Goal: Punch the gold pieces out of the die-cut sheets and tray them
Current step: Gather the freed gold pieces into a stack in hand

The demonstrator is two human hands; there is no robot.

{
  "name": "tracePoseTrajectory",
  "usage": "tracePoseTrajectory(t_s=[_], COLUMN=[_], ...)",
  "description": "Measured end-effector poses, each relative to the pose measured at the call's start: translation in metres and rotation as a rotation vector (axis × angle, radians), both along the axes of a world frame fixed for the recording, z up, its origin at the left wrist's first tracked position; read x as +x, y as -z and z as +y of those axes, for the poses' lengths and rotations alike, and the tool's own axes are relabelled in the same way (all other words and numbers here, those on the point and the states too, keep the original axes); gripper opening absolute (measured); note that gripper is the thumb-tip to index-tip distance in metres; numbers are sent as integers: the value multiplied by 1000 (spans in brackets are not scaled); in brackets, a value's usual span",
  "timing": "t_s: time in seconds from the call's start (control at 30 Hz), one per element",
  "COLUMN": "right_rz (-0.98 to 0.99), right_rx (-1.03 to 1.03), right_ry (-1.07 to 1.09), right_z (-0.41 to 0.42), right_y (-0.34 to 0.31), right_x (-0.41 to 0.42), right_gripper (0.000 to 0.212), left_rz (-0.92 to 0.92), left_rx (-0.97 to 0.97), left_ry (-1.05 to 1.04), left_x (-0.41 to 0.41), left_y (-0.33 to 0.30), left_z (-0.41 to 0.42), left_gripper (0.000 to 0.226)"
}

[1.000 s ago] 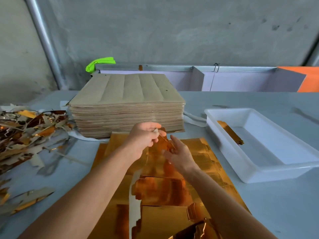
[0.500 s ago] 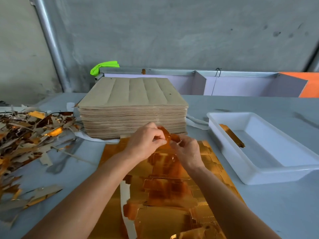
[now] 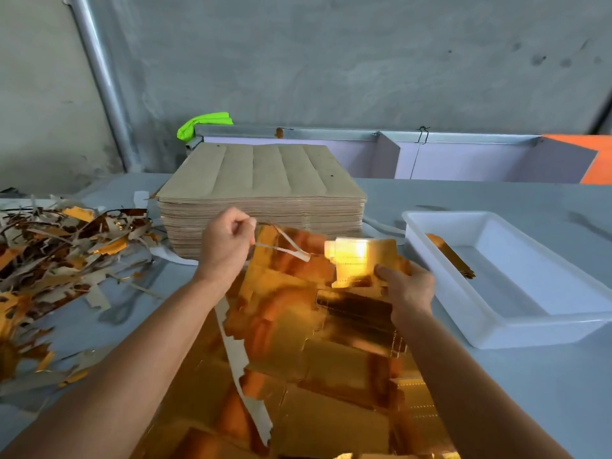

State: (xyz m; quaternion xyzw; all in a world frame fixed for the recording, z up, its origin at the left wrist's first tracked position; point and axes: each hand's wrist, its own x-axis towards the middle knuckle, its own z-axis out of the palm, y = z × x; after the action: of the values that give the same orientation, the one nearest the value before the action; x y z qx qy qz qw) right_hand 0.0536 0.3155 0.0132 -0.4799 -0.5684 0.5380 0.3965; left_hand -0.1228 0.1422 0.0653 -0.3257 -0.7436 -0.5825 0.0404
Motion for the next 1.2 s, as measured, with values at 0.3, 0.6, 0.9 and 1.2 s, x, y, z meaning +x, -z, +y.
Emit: tracePoseTrajectory(t_s=[0.3,0.6,0.9,1.2], right_rz=[202,305,507,435], right_rx=[-165,-6,-369,-220], right_ry=[-206,-528,-168,-491], right_z=[-5,-7,14,-13], right_y=[-3,-18,-13,-15], right_x=[2,12,38,69], right_gripper=[12,11,9,26], left_rz=[403,694,279,244], left_rx=[-1039,-905,-672,-661], left_ry=[-4,155,145,61], left_x=[5,17,4,1], left_y=[25,17,26,21], left_z=[1,36,17,20], left_gripper=[95,37,8,9])
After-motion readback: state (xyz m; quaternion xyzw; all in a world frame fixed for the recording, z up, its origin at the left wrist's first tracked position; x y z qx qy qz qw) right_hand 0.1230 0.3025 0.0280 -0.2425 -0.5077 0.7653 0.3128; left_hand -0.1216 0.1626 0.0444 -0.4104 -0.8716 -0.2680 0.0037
